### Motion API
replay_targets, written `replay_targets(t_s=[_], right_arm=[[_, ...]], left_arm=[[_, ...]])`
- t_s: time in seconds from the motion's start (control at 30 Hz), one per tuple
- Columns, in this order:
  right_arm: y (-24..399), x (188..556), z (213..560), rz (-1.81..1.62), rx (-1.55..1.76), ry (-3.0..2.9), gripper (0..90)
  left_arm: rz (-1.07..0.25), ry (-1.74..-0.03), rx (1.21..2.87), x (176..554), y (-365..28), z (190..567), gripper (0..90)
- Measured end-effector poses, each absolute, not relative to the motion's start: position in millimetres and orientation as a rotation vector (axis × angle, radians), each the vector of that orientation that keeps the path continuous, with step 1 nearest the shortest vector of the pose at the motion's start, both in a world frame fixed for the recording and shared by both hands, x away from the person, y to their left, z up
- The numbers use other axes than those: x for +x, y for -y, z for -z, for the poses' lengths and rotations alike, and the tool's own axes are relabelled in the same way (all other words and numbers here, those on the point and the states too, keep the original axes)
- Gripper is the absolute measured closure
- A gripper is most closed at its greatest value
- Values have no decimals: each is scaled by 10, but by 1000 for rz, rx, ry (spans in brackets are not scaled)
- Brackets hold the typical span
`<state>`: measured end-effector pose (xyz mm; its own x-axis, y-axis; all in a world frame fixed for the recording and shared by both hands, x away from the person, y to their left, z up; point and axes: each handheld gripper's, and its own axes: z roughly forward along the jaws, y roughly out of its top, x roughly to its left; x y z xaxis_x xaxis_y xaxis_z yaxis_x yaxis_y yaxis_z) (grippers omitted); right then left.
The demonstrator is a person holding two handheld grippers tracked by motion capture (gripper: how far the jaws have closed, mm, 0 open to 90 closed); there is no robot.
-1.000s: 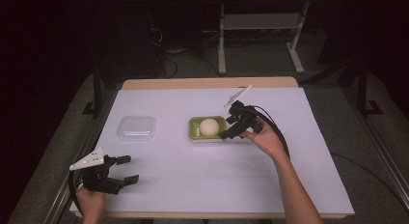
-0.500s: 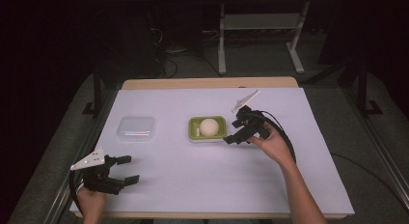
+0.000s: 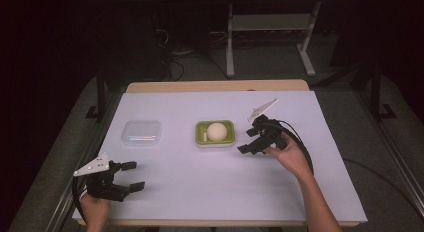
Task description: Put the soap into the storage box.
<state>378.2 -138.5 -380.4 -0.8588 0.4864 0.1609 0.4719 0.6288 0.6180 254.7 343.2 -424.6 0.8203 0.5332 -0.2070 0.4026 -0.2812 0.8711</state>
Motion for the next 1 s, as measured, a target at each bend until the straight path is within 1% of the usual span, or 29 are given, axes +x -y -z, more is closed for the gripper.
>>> replay_targets(t_s=[1.0], right_arm=[[1751,3454,3998,-1108,900,-2776,212]], left_arm=[[-147,-701,1919,2550,-3424,4252,131]])
